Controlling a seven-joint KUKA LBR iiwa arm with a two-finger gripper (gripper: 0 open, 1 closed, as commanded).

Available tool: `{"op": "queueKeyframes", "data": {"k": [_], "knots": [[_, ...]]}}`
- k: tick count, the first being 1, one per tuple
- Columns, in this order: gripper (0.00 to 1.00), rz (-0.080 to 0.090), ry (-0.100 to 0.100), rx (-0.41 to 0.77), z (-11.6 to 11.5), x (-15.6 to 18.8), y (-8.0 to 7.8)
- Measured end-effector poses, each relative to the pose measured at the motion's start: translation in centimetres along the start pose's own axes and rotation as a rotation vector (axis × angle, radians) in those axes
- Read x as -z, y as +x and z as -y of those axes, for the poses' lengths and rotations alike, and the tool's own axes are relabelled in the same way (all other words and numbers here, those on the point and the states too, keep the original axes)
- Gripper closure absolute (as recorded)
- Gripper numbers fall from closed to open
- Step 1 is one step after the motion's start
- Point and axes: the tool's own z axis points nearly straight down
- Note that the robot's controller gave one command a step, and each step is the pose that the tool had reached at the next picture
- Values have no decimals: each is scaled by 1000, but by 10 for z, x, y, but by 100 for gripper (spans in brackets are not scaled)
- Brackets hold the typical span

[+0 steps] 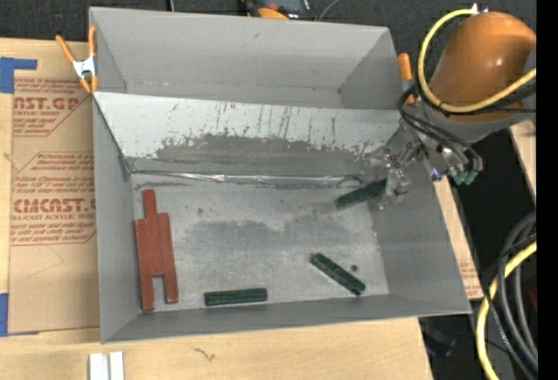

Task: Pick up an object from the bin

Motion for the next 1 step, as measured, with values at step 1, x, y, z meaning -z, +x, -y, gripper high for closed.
{"op": "queueKeyframes", "data": {"k": [1], "knots": [[100,-3,-5,388,-35,48,-12]]}}
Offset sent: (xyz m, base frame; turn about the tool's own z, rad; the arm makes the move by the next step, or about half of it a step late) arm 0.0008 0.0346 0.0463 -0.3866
